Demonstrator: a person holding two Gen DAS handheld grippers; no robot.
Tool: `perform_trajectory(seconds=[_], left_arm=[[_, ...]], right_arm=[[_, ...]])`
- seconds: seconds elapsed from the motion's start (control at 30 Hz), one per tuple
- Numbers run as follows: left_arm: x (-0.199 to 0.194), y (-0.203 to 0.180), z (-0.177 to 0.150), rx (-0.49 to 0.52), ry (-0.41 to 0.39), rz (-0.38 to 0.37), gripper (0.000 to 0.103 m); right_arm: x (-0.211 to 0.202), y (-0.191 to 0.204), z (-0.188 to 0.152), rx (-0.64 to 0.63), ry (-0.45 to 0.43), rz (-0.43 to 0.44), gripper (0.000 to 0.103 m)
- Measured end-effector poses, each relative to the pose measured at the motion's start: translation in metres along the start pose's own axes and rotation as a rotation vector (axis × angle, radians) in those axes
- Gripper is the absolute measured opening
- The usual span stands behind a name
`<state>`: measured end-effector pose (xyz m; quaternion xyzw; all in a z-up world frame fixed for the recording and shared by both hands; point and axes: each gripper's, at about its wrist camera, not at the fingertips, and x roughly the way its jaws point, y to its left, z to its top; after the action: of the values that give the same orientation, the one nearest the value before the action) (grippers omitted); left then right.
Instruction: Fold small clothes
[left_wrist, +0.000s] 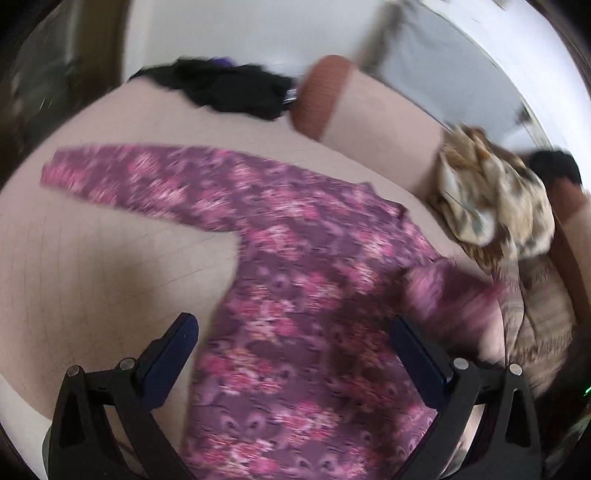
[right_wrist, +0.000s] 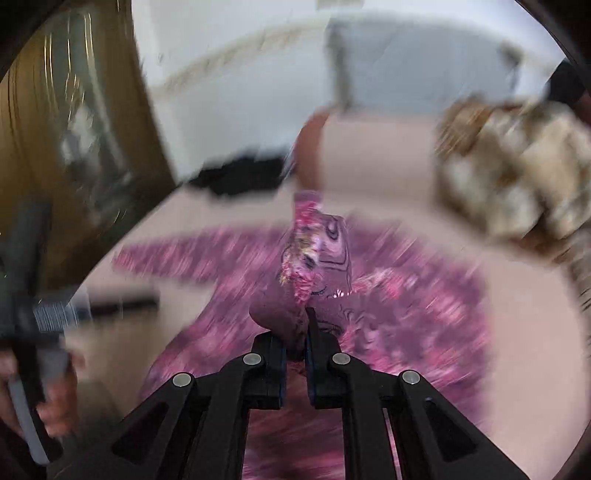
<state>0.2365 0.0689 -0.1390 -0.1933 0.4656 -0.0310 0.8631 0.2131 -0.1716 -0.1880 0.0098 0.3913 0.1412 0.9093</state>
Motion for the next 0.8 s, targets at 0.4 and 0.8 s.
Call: perform_trajectory(seconds=[0.4, 0.8], left_arm=[[0.071, -0.006, -0.020, -0.011, 0.176, -0.194, 0.103], [0.082, -0.060, -0.030, 0.138, 0.190, -0.212, 0.006]], right_arm=[[0.018, -0.088, -0.023, 0.353, 0.077, 0.092, 0.090], [0.080, -0.256, -0.025, 0.760, 0.160, -0.135, 0.036]])
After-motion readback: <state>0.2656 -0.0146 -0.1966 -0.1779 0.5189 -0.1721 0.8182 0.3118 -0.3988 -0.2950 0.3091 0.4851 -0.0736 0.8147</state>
